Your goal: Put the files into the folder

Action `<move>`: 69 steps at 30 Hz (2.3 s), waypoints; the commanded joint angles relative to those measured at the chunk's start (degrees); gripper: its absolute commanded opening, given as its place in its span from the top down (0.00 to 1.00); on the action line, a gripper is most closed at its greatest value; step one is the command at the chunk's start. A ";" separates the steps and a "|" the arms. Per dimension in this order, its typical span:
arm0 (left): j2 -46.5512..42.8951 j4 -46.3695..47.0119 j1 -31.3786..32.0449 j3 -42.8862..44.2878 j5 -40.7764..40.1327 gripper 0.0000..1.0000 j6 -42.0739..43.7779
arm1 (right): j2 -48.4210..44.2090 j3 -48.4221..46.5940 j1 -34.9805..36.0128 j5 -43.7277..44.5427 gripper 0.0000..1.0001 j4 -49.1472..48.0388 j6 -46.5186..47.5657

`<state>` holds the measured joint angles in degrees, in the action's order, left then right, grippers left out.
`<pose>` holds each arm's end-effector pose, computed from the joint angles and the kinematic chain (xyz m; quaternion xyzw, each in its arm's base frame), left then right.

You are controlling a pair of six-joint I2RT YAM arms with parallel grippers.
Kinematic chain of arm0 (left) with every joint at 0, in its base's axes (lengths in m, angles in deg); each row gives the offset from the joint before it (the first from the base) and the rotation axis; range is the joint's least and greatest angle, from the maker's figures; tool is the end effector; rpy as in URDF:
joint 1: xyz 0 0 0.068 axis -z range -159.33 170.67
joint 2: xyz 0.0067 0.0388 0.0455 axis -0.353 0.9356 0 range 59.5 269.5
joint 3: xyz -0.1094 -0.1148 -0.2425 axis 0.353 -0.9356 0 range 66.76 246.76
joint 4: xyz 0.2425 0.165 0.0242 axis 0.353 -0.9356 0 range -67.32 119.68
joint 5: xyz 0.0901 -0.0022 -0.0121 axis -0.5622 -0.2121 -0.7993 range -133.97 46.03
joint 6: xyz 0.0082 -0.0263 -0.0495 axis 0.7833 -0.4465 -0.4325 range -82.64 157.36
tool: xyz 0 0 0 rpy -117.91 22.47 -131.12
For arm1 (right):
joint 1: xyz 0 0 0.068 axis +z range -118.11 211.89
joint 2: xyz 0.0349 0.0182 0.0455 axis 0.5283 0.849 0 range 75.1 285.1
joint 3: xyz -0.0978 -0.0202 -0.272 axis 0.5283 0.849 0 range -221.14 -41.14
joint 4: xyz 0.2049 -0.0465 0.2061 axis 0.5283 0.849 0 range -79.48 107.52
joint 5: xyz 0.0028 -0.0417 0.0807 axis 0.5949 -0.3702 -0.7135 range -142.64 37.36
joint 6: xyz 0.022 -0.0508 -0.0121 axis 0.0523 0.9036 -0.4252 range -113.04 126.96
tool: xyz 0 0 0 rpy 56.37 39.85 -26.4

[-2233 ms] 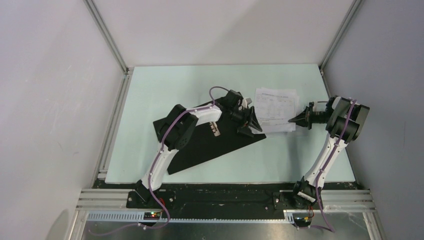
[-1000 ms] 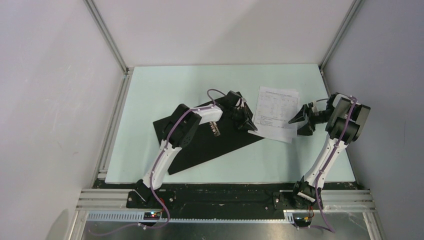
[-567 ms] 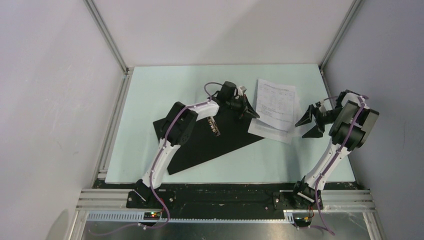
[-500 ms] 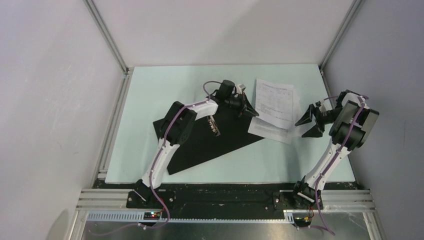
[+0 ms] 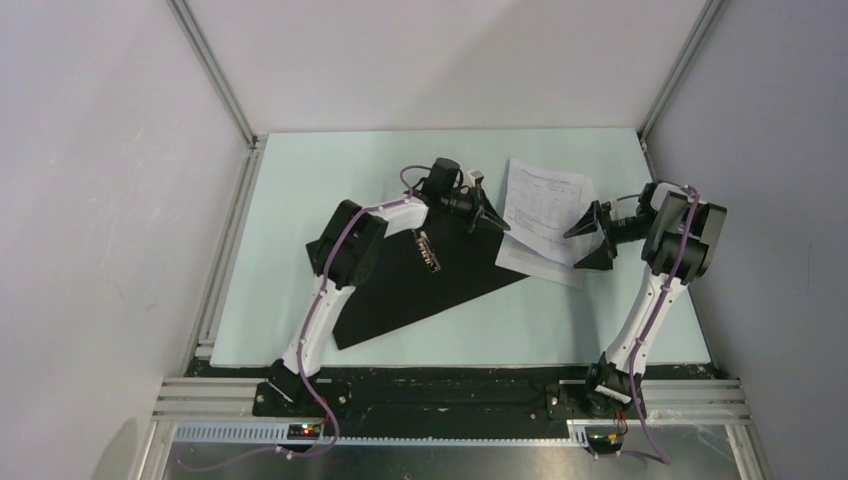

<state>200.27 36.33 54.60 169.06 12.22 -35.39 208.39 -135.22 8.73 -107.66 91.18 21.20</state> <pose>0.4596 -0.3488 0.1138 0.0403 -0.8032 0.5897 0.0740 0.3985 -0.1353 0.1042 -0.1853 -0.8451 -0.4960 0.0734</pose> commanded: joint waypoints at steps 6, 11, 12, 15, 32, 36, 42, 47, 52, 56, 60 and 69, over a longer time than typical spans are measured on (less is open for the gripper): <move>-6.60 -2.33 -0.78 -3.09 3.21 1.00 -13.44 | -5.20 8.57 4.50 -6.06 0.00 -8.78 -12.69; -8.70 -5.71 -0.30 -4.20 1.80 1.00 -17.69 | -16.32 16.12 7.90 -3.93 0.00 -14.03 -17.67; -8.86 -6.05 0.07 -4.04 1.55 1.00 -18.11 | -19.72 17.27 7.98 -3.46 0.00 -15.53 -19.12; -9.39 -6.29 0.81 -3.62 -0.01 1.00 -18.62 | -24.35 20.48 7.02 -2.20 0.01 -21.84 -26.00; -11.19 -10.71 2.09 -1.93 -6.56 1.00 -19.73 | -38.92 30.45 10.30 5.43 0.04 -30.38 -37.18; -10.56 -10.53 2.21 -1.33 -6.91 1.00 -19.99 | -41.72 32.41 10.58 7.46 0.04 -30.18 -38.78; -10.80 -9.71 2.16 -0.88 -7.15 1.00 -20.81 | -45.11 36.59 10.65 11.31 0.01 -30.79 -41.90; -11.81 -9.77 2.32 -0.43 -6.61 1.00 -21.87 | -45.28 39.97 10.07 14.04 0.01 -36.72 -47.94; -13.80 -10.48 2.43 -4.06 -5.00 1.00 -24.91 | -43.16 40.16 9.70 13.96 0.01 -48.49 -56.19; -16.05 -10.92 2.31 -6.76 -3.60 1.00 -26.06 | -40.63 40.16 9.61 14.10 0.01 -57.80 -61.18; -17.28 -10.94 2.37 -9.69 -2.87 1.00 -25.96 | -39.27 40.12 8.93 14.51 0.02 -61.96 -62.72; -17.31 -12.47 2.35 -13.66 0.13 1.00 -21.13 | -33.34 40.12 6.40 6.50 0.07 -71.41 -61.58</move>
<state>185.82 25.29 56.72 156.64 9.22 -59.02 171.15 -94.76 15.88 -95.10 28.45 -39.76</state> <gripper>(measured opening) 0.003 0.952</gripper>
